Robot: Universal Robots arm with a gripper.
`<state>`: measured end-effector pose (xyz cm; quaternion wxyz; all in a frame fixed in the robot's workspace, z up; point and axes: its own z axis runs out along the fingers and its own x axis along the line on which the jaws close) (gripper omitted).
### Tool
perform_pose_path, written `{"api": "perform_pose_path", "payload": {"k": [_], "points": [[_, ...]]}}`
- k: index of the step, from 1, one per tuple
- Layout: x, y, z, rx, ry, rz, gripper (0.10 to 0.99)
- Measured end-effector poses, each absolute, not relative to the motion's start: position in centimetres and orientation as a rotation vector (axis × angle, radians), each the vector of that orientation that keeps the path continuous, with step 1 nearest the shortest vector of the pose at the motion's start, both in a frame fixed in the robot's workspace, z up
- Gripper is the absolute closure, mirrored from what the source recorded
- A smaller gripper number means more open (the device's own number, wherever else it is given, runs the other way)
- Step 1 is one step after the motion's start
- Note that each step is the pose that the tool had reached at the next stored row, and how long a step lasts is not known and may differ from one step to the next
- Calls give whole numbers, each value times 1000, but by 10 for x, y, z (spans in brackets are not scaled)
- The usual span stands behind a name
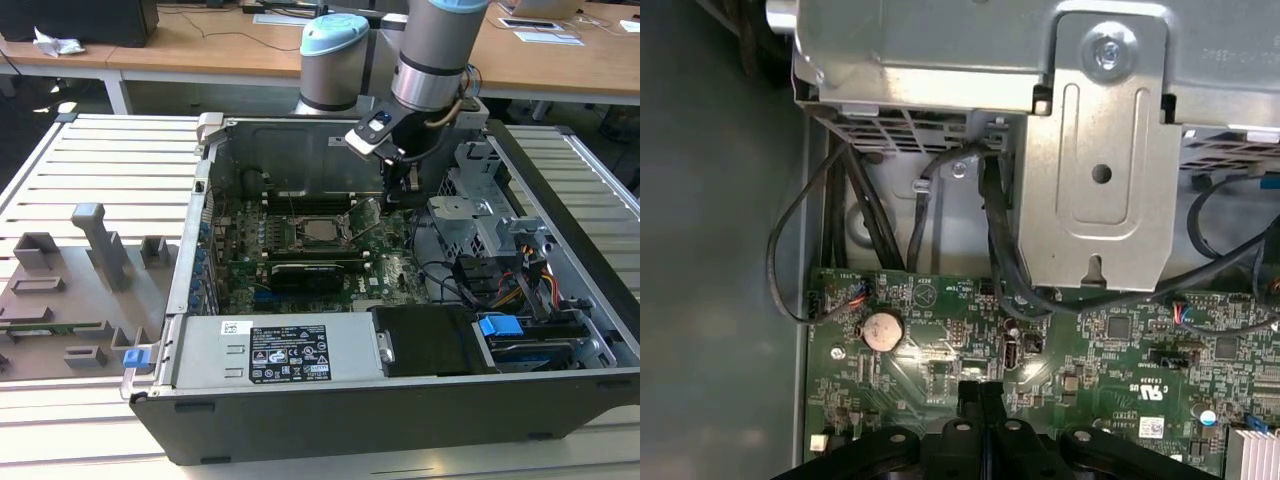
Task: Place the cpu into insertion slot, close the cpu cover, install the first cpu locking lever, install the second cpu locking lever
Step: 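Close the cpu cover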
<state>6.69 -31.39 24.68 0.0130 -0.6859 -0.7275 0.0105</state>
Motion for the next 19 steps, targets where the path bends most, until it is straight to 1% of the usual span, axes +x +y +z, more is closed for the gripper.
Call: {"api": "perform_pose_path", "payload": {"k": [19], "points": [[37, -314, 246, -2136, -2265, 29, 980]]}}
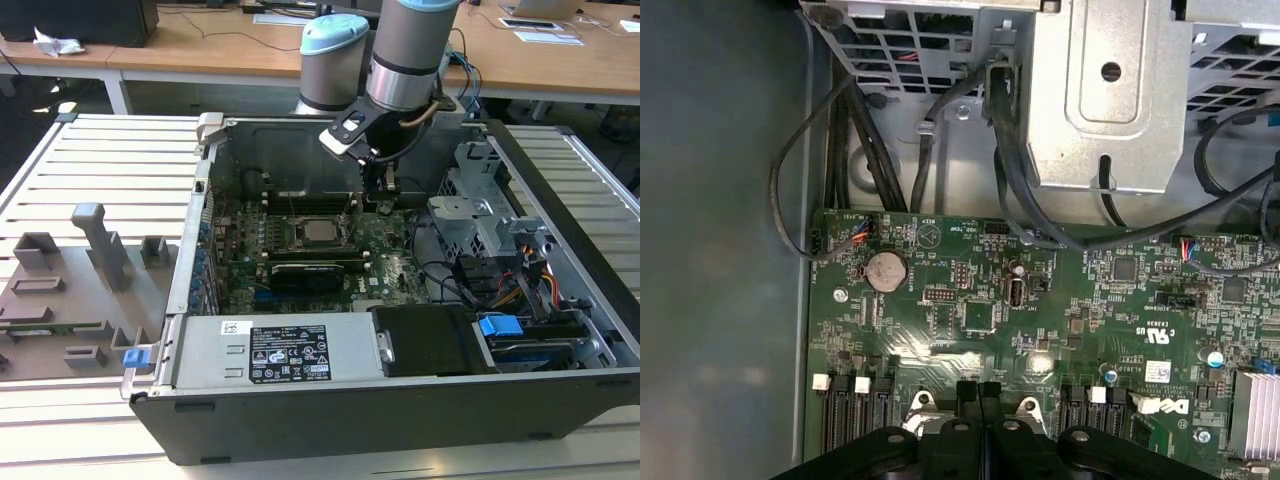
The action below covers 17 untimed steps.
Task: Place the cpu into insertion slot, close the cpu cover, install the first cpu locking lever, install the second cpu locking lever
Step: 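Close the cpu cover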
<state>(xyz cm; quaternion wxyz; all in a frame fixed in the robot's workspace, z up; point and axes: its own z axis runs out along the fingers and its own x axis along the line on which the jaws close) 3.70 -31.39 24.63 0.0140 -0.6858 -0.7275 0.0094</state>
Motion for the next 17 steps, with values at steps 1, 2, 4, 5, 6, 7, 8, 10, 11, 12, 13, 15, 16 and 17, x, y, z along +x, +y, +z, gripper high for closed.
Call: {"api": "perform_pose_path", "payload": {"k": [1, 2, 4, 5, 6, 7, 8, 10, 11, 12, 13, 15, 16, 17], "points": [[36, -314, 246, -2136, -2265, 29, 980], [36, -314, 246, -2136, -2265, 29, 980], [35, -314, 246, -2136, -2265, 29, 980], [34, -314, 246, -2136, -2265, 29, 980], [33, -314, 246, -2136, -2265, 29, 980], [33, -314, 246, -2136, -2265, 29, 980], [32, -314, 246, -2136, -2265, 29, 980], [31, -314, 246, -2136, -2265, 29, 980], [31, -314, 246, -2136, -2265, 29, 980], [30, -314, 246, -2136, -2265, 29, 980], [30, -314, 246, -2136, -2265, 29, 980], [29, -314, 246, -2136, -2265, 29, 980], [29, -314, 246, -2136, -2265, 29, 980], [28, -314, 246, -2136, -2265, 29, 980]]}}
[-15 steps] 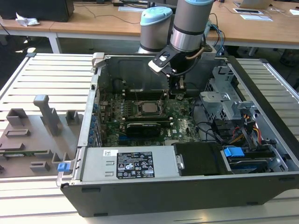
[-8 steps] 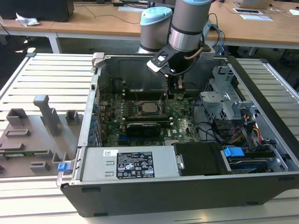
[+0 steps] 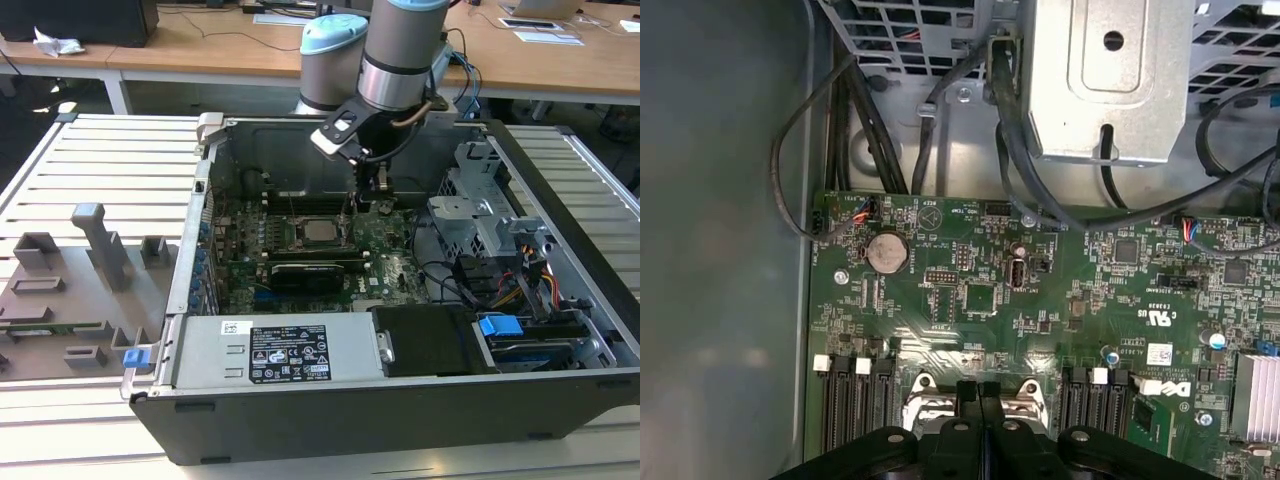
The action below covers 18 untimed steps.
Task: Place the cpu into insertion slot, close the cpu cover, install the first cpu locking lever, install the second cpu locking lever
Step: 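Close the cpu cover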
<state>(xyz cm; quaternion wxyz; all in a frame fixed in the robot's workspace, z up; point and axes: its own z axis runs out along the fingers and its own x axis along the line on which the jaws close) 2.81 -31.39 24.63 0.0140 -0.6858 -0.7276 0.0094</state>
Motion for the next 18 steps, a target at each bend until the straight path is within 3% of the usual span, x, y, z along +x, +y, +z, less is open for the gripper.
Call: {"api": "perform_pose_path", "payload": {"k": [18], "points": [[12, -314, 246, -2136, -2265, 29, 980]]}}
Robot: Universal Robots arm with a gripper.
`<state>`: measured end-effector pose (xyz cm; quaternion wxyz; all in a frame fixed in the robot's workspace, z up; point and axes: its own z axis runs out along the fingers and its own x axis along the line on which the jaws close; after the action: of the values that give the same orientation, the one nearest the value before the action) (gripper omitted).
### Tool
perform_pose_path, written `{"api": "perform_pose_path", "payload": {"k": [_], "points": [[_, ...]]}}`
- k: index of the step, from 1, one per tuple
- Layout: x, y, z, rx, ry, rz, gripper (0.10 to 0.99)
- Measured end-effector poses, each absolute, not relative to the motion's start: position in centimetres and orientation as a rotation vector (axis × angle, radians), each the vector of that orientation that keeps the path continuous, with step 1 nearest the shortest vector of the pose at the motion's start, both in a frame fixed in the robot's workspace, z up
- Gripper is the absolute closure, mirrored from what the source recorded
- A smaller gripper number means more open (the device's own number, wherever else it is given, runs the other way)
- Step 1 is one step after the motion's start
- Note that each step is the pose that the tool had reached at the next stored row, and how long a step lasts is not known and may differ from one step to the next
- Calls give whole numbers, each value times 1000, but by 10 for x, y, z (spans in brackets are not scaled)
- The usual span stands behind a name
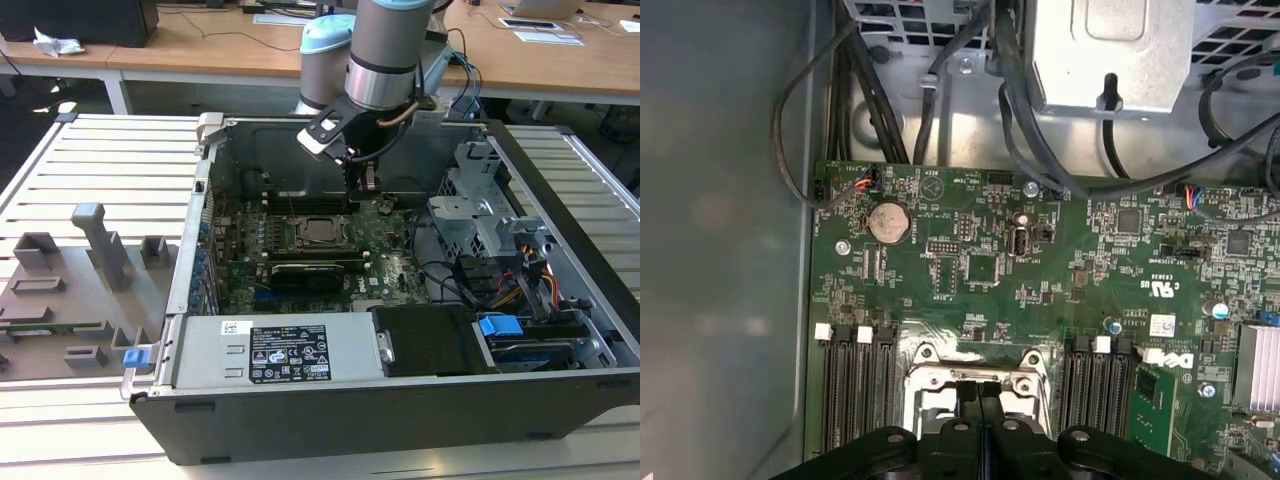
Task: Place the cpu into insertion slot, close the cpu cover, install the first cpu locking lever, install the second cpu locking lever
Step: 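Close the cpu cover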
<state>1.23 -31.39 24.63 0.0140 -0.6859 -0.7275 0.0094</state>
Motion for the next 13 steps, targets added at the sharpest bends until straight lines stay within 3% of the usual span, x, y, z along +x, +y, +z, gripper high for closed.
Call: {"api": "perform_pose_path", "payload": {"k": [13], "points": [[-8, -314, 246, -2136, -2265, 29, 980]]}}
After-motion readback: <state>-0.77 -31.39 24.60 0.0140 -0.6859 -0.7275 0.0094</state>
